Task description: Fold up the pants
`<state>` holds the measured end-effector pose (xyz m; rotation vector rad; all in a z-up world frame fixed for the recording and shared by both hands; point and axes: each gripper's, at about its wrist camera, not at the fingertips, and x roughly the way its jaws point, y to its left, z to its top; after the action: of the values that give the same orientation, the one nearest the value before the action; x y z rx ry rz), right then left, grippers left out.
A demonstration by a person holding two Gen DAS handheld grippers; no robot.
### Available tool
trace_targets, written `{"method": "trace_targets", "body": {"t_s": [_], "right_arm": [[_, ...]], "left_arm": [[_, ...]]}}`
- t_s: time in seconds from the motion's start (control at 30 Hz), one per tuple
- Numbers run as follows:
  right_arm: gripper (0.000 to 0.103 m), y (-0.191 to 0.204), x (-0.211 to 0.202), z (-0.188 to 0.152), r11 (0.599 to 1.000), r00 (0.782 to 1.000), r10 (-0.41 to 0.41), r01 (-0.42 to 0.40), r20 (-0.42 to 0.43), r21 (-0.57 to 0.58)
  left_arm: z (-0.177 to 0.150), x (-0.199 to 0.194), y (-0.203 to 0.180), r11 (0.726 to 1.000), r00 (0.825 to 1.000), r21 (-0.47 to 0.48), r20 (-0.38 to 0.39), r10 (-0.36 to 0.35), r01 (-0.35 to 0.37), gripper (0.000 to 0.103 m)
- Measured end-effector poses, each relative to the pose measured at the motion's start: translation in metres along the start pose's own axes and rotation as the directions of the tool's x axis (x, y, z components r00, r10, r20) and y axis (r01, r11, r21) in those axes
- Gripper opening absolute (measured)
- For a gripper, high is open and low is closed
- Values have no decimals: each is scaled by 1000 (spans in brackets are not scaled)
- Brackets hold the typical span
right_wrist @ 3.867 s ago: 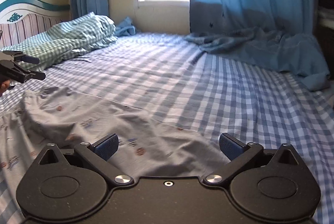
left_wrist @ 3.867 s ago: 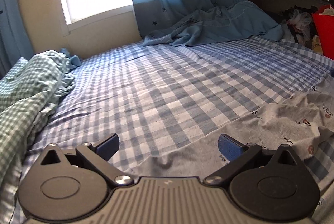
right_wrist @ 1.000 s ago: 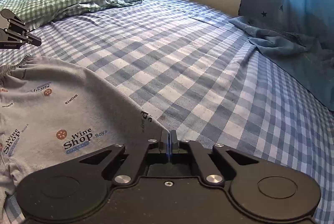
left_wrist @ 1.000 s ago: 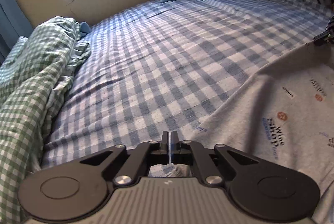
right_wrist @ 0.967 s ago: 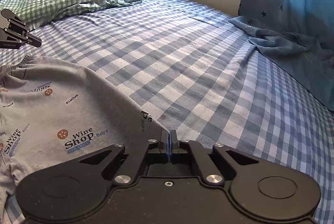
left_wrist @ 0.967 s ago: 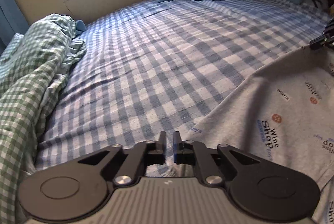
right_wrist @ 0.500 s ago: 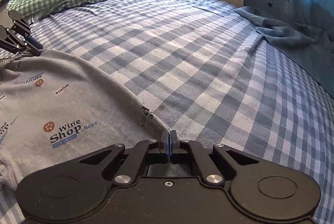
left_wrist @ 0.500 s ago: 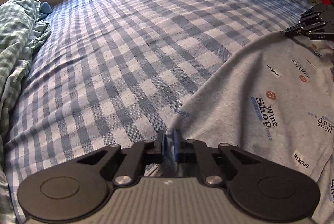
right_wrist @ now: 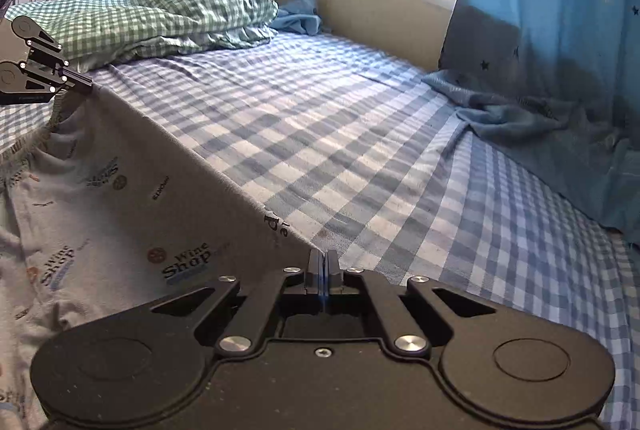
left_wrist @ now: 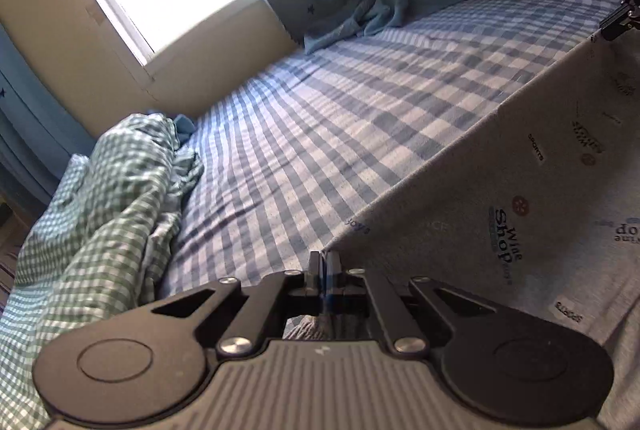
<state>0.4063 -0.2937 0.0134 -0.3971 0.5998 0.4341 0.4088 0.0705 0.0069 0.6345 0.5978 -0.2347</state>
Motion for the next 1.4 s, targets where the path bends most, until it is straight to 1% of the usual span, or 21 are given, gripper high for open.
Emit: {"method": "trace_targets", "body": {"t_s": [0.07, 0.13, 0.2, 0.3, 0.37, 0.43, 0.5, 0.57, 0.67, 0.8, 0.9, 1.0, 1.1, 1.17, 1.27, 1.4], "right_arm": [[0, 15, -34, -7, 999, 999, -26, 27, 40, -31], [0, 31, -64, -16, 998, 996, -41, 45, 75, -43], [0, 48, -94, -28, 997, 993, -49, 54, 108, -46], [0, 78, -137, -52, 995, 987, -71, 79, 146, -54], [0, 97, -161, -70, 996, 985, -74, 81, 154, -42], [0, 116, -180, -91, 997, 985, -75, 78, 159, -13], [0, 135, -190, -110, 997, 986, -75, 77, 151, -12], [0, 154, -187, -128, 996, 990, -79, 84, 117, -35], [0, 171, -177, -146, 995, 993, -89, 92, 83, -37], [0, 173, -172, -148, 992, 988, -120, 123, 96, -25], [0, 174, -183, -145, 990, 983, -131, 137, 127, -43], [0, 180, -197, -144, 987, 981, -133, 145, 142, -73], [0, 190, -208, -149, 986, 984, -123, 136, 133, -101], [0, 199, -211, -156, 984, 987, -117, 130, 110, -121], [0, 213, -208, -166, 981, 990, -119, 129, 80, -142], [0, 222, -199, -175, 979, 990, -128, 134, 50, -152]], "left_arm": [[-8, -27, -6, 998, 997, 47, 72, 28, -31, 0], [-19, -54, -13, 996, 988, 69, 146, 42, -53, 0], [-31, -79, -22, 992, 977, 95, 202, 67, -88, 0], [-55, -114, -39, 980, 961, 160, 267, 75, -121, 0], [-72, -132, -50, 975, 958, 194, 282, 52, -110, 0], [-91, -143, -62, 967, 960, 234, 278, 33, -101, 0], [-111, -149, -76, 958, 962, 267, 273, 26, -101, 0], [-128, -151, -91, 958, 970, 276, 243, 7, -76, 0], [-143, -147, -105, 963, 974, 262, 225, 8, -68, 0], [-149, -144, -112, 969, 973, 231, 230, 30, -85, 0], [-149, -150, -107, 972, 968, 218, 248, 35, -91, 0], [-154, -166, -98, 977, 966, 206, 258, -3, -52, 0], [-164, -174, -98, 972, 968, 231, 249, -14, -45, 0], [-172, -176, -102, 967, 972, 250, 235, -20, -41, 0], [-183, -172, -113, 957, 974, 286, 224, -17, -49, 0], [-190, -163, -123, 947, 980, 316, 200, -16, -49, 0]]}}
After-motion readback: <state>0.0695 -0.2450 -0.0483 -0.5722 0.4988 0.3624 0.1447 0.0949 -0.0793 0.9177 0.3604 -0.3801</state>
